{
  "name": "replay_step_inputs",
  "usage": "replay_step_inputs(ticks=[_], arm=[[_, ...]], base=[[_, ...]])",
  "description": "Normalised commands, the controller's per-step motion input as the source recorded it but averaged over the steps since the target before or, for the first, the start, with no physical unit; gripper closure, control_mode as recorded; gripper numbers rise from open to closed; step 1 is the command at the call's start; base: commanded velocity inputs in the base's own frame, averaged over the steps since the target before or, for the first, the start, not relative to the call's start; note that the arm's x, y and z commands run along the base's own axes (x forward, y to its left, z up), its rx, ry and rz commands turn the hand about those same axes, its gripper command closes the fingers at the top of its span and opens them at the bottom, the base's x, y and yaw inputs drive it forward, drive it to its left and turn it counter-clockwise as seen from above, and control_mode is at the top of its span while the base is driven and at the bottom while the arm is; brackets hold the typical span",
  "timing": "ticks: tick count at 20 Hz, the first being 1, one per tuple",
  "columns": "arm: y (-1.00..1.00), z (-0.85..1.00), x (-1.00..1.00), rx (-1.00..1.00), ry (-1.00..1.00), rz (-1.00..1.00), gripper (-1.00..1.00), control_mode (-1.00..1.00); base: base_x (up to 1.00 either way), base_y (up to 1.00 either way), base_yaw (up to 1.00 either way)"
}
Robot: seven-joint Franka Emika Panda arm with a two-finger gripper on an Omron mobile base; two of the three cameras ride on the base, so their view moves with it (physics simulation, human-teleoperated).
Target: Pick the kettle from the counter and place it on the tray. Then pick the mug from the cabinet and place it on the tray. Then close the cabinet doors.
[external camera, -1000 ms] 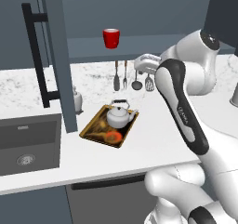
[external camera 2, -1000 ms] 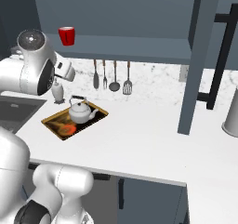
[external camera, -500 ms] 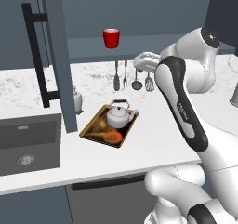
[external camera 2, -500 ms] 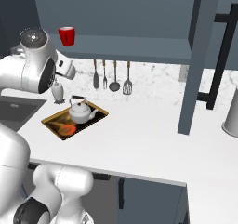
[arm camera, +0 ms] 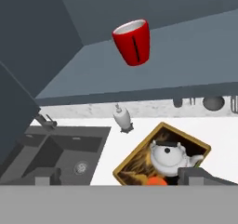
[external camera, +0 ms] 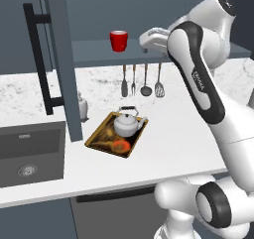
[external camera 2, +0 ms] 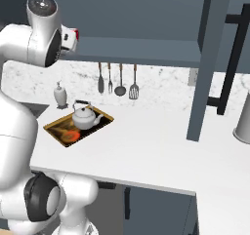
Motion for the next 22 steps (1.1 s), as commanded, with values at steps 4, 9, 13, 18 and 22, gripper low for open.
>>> replay_step_inputs(ticks=[4,9,13,18,22], arm=[[0.17,-0.04,0.47,-0.08,0.01,0.05,-1.0,-1.0],[0.28,-0.12,0.37,-0.05,0.0,0.06,-1.0,-1.0],[0.14,-0.23,0.25,-0.07,-0.03,0.08,-1.0,-1.0],[0.0,-0.35,0.16,-0.11,-0.17,0.13,-1.0,-1.0],[0.0,-0.04,0.09,-0.03,-0.14,0.12,-1.0,-1.0]], base=[[0.0,0.0,0.0],[0.0,0.0,0.0],[0.0,0.0,0.0],[0.0,0.0,0.0],[0.0,0.0,0.0]])
